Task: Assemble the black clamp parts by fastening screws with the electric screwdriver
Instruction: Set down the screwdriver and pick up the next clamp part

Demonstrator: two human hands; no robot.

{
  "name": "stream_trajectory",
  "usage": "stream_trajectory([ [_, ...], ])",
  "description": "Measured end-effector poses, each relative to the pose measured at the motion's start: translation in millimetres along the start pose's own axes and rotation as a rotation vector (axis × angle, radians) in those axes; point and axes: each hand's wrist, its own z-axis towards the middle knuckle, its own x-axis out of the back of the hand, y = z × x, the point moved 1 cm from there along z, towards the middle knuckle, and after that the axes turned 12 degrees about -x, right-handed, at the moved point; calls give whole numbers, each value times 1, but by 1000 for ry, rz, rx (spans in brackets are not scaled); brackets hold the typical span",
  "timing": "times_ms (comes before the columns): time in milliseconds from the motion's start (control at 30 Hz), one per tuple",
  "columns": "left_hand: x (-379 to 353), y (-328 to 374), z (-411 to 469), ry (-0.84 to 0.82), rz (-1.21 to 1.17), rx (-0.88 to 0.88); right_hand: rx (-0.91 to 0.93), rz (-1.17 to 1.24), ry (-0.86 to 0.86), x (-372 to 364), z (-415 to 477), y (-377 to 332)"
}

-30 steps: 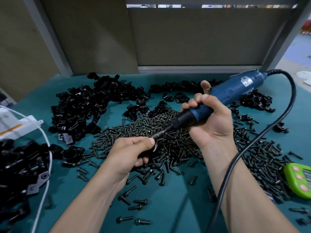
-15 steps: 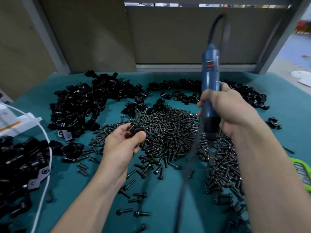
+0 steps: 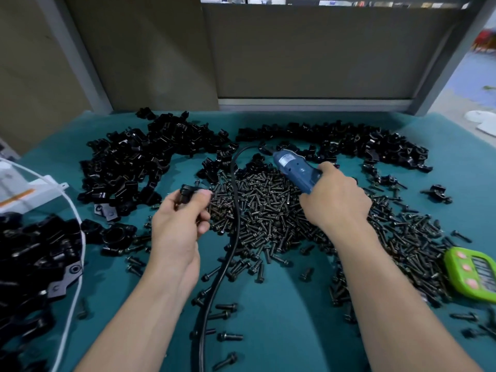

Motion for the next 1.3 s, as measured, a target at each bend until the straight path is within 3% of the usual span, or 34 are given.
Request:
stream_trajectory([
  [100, -6, 0, -5, -76, -12, 26, 81, -50, 92, 1, -13, -5],
  [167, -7, 0, -7, -98, -15, 46, 208, 51, 148, 5, -25, -7],
  [233, -9, 1, -8, -113, -11, 65, 336, 160, 75, 9, -40, -7],
  [400, -13, 2, -9, -131, -21, 86, 576, -40, -144, -6, -69, 4],
  [1033, -17, 0, -15, -268, 13, -6, 523, -185, -133, -8, -90, -3],
  [1167, -15, -2, -14, -325, 116, -119, 533, -219, -185, -5, -94, -4],
  [1300, -14, 1, -13, -341, 208, -250, 603, -305, -113, 0, -100, -6],
])
